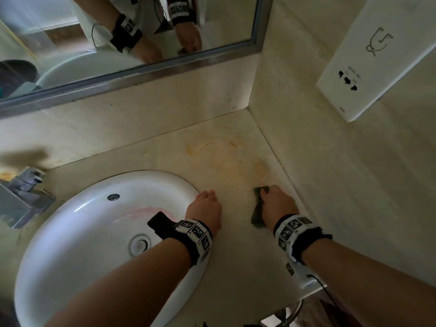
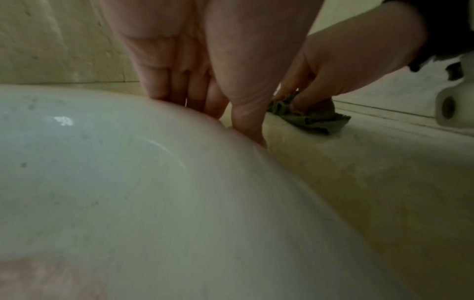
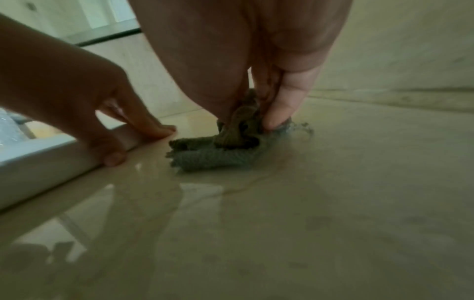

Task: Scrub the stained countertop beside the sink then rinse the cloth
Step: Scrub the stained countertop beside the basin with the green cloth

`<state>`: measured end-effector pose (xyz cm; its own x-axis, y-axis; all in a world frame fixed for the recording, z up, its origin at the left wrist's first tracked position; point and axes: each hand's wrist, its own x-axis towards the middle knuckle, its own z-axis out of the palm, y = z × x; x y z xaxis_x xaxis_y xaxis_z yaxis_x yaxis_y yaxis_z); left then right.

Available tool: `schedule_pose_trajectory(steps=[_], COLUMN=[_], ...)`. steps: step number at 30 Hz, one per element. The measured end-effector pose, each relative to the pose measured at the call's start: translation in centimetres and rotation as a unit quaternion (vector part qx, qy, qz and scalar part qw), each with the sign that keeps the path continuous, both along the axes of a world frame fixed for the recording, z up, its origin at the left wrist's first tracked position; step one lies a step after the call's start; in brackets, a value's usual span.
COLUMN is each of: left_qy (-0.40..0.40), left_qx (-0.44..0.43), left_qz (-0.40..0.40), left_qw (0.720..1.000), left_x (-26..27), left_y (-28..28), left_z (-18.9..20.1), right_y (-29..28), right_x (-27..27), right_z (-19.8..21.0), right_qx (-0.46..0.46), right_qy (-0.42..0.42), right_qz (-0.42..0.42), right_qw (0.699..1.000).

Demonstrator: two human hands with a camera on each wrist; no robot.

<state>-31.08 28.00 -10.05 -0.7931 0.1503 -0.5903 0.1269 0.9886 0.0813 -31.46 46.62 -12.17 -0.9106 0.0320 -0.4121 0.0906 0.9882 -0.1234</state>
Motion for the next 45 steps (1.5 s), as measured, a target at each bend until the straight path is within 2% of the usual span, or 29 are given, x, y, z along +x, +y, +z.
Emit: schedule_pose_trajectory(steps=[3,5,12,16,20,24,29,33,37,41,44,45], left_qy=[0.004,0.006,-0.001,0.000,0.004,0.015,0.015,0.011,0.024,0.024,0.023,0.024], left_qx=[0.004,0.002,0.007,0.010,0.012,0.003,-0.001,0.007,0.018,0.014,0.007,0.009], left_qz=[-0.002,-0.009,-0.009,-0.009,-0.019,-0.033,-0.053,-0.057,-0.052,-0.049,-0.052,-0.051], left_qw=[1.000,1.000,1.000,1.000,1.000,0.999,0.998,0.998,0.998,0.998,0.998,0.998], left_x=[0.0,0.0,0.0,0.0,-0.2,-0.2,-0.3,-0.2,-0.1,-0.1,-0.2,-0.2], left_y=[-0.1,-0.2,-0.2,-0.4,-0.4,-0.3,-0.5,-0.8,-0.7,-0.7,-0.7,-0.7], left_z=[0.0,0.0,0.0,0.1,0.3,0.1,-0.5,-0.8,-0.8,-0.8,-0.9,-1.1], right_y=[-2.4,-1.9,2.2,1.4,-1.3,-5.7,-5.4,-0.3,0.9,-2.5,-5.8,-6.4], right_x=[0.5,0.5,-1.8,-5.6,-8.0,-5.5,-1.5,-2.9,-6.7,-7.5,-5.5,-4.5], right_z=[-0.6,-0.5,0.3,0.1,0.7,0.4,0.1,0.5,1.1,0.9,0.0,-0.1], right_qx=[-0.040,-0.027,0.055,0.072,0.034,-0.045,-0.179,-0.154,-0.032,-0.029,-0.052,-0.082], right_qy=[0.008,-0.003,-0.006,0.000,0.019,0.009,-0.045,-0.023,-0.002,0.024,0.017,0.005], right_qz=[0.032,0.050,-0.038,-0.032,-0.004,0.073,-0.043,-0.128,-0.054,0.015,0.098,0.090], right_qw=[0.999,0.998,0.998,0.997,0.999,0.996,0.982,0.980,0.998,0.999,0.994,0.993])
